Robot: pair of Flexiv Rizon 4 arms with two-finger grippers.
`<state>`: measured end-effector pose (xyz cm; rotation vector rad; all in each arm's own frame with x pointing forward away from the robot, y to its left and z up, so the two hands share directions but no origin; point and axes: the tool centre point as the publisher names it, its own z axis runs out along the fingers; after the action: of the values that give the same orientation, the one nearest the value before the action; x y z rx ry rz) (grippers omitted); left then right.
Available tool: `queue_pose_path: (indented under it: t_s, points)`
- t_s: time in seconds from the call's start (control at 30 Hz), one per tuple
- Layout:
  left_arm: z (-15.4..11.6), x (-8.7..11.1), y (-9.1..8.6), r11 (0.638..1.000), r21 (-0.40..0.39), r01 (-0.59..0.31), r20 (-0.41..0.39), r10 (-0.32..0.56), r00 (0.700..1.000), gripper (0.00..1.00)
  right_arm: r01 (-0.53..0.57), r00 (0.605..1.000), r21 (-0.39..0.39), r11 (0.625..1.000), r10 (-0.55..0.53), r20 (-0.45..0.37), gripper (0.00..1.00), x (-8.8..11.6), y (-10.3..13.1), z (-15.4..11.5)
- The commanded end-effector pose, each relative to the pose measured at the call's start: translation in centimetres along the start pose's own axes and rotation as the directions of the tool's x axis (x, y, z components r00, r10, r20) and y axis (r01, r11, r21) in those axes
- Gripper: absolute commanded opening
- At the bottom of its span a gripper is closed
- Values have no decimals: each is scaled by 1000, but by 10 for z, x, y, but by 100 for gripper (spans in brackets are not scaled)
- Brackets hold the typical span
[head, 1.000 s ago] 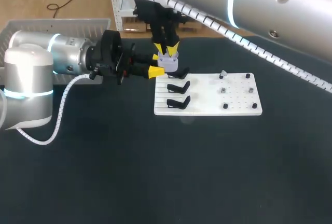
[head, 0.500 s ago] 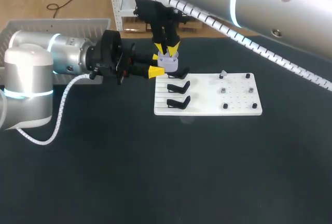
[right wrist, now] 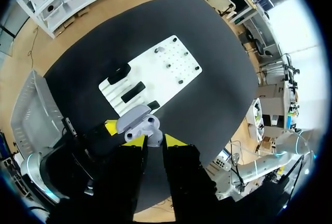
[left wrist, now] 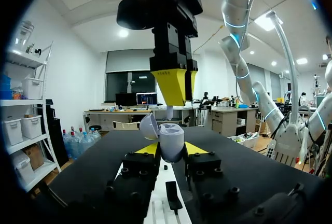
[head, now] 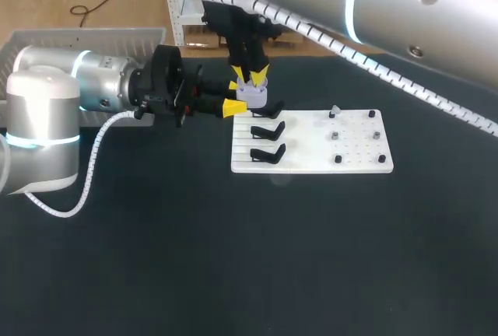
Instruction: Pick up each earbud case from the left stands, insert the matching earbuds, close the lid, and place the case in the box.
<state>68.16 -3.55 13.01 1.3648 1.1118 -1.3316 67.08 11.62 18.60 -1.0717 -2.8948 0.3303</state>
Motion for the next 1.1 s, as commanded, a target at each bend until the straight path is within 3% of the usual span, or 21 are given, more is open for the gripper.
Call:
queue_pose_path:
  t_s: [0.03, 1.1]
  points:
    - [0, 0, -2, 1000, -5, -3, 1, 3, 1000, 0, -8, 1000, -14, 1000, 8, 1, 0, 2, -7, 4]
    - [0, 0, -2, 1000, -5, -3, 1, 3, 1000, 0, -42, 998, -29, 999, 40, -49, 0, -3, -1, 9]
